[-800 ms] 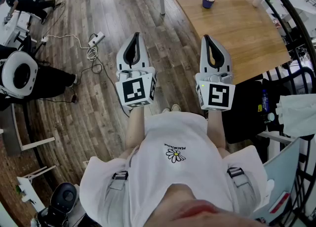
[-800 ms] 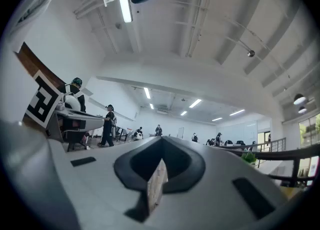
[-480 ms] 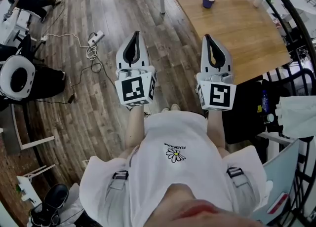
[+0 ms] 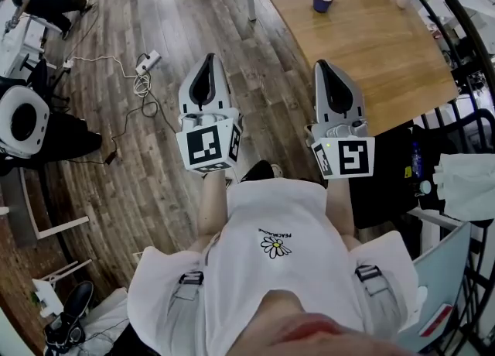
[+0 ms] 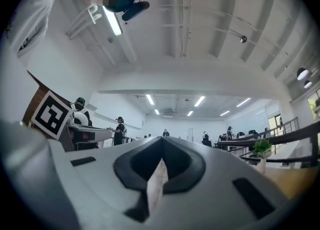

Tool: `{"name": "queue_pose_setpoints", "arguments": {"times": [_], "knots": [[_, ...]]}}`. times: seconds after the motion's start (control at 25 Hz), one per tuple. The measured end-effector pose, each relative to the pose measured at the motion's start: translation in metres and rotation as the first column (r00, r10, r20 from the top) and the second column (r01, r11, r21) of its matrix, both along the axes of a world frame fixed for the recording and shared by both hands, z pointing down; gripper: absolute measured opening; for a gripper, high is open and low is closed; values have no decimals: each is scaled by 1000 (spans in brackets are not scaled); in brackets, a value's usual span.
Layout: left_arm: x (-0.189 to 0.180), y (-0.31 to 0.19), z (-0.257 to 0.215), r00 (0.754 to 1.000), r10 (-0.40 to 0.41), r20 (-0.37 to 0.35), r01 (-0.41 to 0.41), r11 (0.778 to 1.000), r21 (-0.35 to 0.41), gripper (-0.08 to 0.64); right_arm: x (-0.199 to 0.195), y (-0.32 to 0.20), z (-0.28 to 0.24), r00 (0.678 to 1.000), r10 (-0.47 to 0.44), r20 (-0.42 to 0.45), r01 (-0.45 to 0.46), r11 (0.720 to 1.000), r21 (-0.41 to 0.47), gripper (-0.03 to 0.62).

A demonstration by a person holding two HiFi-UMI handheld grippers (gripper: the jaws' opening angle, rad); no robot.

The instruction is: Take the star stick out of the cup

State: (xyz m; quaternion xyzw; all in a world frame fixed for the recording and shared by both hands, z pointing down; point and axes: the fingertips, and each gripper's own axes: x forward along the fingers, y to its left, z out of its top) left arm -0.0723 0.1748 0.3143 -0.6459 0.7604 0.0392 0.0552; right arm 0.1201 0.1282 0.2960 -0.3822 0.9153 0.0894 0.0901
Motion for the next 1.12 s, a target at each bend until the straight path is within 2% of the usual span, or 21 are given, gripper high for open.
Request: {"name": "queue_pose_setpoints", "arguments": {"times": [0.12,0.28,0.52,0.76,0.96,1.12], "knots": [[4,-5,5,1000,1,-6,-1,1000,8,15,3,-7,4,1000,8,-25,-8,1000,11,6],[-6,-18,9,1000,-4,-28,4,1000,9,14,4,-19,4,1000,18,-16,-18,1000,-5,6],[-7,-68,3,997,71,-29,-70,996,59,14,-2,-61,11,997,50,-67,-49,999,7,6],[-23,-136,12,984,169,-57,-166,985,51,14,-41,-114,20,992,64,-106,-64,998,-2,6],[-42,-200,12,969,242,-42,-239,969,54,15,-81,-163,20,988,68,-138,-68,998,2,6],[-56,-247,-1,957,287,-38,-284,956,71,15,-106,-205,5,989,84,-119,-83,997,13,6]]}}
